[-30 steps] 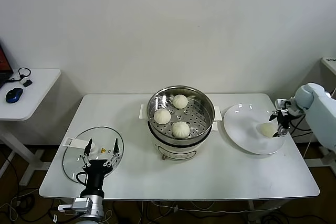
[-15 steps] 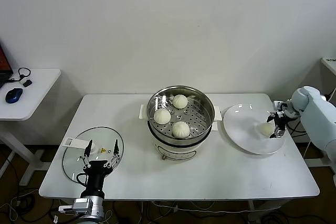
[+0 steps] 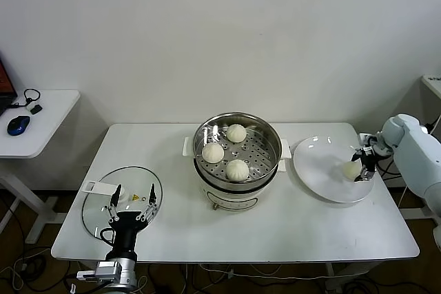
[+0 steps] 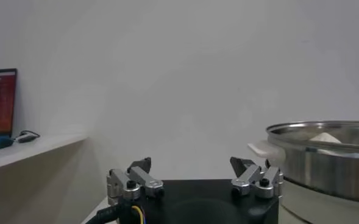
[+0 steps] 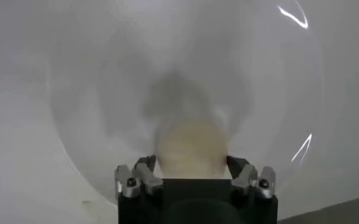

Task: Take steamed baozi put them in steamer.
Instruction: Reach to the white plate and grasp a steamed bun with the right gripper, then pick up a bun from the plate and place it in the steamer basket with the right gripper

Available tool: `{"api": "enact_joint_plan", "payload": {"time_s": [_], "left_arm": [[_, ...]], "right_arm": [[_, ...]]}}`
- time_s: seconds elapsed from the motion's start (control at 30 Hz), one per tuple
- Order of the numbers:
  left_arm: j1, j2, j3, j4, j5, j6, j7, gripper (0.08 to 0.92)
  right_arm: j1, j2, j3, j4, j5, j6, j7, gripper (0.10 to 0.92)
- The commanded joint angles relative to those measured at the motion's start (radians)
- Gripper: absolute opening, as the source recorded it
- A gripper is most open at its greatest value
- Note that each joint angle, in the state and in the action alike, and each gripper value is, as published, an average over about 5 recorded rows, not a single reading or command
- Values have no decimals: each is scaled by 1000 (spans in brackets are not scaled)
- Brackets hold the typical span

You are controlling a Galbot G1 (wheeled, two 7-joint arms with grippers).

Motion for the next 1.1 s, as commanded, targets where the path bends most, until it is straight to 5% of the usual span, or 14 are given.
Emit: {"api": "enact_joint_plan", "payload": {"time_s": [0.03, 0.27, 1.1], "left_arm": [[1, -1, 2, -1, 2, -1, -1, 823], [2, -2, 1, -2, 4, -2, -1, 823], [16, -18, 10, -18, 27, -10, -5, 823]], "right_arm": [[1, 2, 11, -6, -11, 1, -3, 708], [4, -4, 7, 11, 0, 2, -8, 630], [317, -211, -436, 436, 454, -52, -88, 628]]}}
